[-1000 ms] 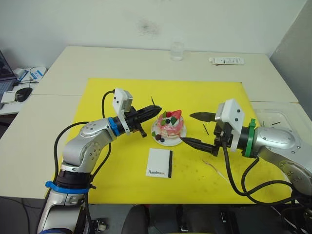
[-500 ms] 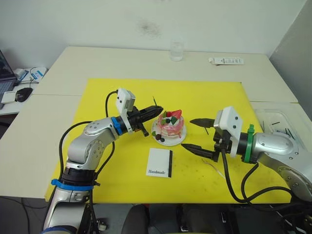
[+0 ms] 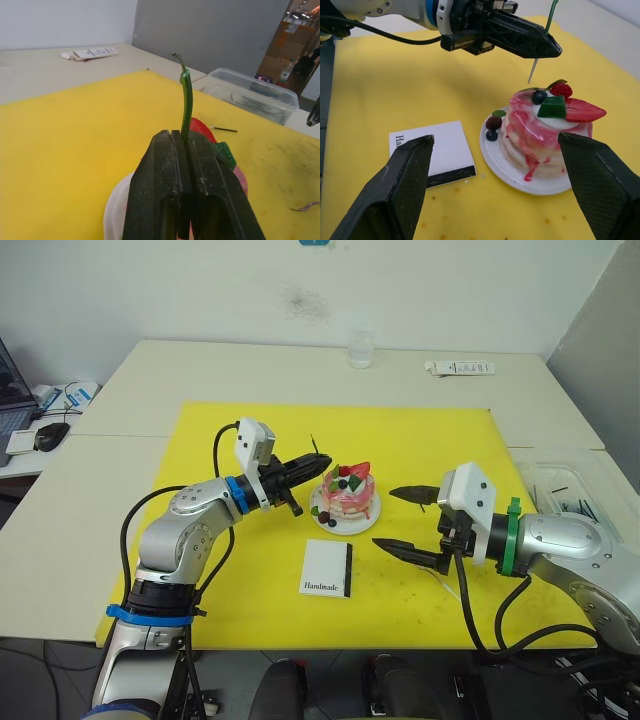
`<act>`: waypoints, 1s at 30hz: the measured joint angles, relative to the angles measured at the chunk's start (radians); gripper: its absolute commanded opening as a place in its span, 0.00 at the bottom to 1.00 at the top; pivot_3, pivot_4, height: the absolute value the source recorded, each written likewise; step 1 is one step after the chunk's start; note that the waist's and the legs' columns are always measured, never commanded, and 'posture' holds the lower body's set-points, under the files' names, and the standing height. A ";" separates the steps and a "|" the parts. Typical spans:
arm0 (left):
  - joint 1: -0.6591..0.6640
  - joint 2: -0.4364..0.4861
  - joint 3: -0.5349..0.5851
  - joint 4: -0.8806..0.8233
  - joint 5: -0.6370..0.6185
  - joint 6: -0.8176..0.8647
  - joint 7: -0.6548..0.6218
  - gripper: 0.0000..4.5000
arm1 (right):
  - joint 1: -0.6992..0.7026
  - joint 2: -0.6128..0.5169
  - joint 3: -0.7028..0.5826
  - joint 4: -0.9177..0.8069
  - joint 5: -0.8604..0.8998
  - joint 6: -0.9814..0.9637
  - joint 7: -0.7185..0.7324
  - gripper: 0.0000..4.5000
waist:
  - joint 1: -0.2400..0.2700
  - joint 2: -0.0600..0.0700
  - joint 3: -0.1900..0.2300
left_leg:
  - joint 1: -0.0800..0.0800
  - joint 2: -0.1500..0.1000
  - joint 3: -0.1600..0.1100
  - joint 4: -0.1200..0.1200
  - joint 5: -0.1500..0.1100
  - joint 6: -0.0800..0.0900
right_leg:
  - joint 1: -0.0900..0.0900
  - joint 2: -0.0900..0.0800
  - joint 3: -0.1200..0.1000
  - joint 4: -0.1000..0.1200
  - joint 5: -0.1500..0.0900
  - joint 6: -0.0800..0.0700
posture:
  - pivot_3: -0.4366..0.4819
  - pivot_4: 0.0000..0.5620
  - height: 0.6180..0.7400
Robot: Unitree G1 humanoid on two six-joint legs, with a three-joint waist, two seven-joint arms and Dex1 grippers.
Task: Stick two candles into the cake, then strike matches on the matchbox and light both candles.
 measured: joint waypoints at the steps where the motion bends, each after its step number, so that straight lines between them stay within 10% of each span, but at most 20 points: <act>1: 0.000 -0.002 0.001 0.002 0.001 -0.008 0.000 0.00 | 0.000 0.001 0.000 0.000 0.000 0.001 0.000 0.91 | 0.000 0.000 0.000 | 0.000 0.000 0.000 0.000 0.000 0.000 | 0.000 0.000 0.000 0.000 0.000 0.000 | 0.48 0.27 1.00; 30: -0.002 -0.070 0.024 0.070 0.028 -0.038 -0.007 0.00 | -0.045 0.012 -0.001 -0.021 0.004 0.063 0.000 0.91 | 0.000 0.000 0.000 | 0.000 0.000 0.000 0.000 0.000 0.000 | 0.000 0.000 0.000 0.000 0.000 0.000 | 0.48 0.27 1.00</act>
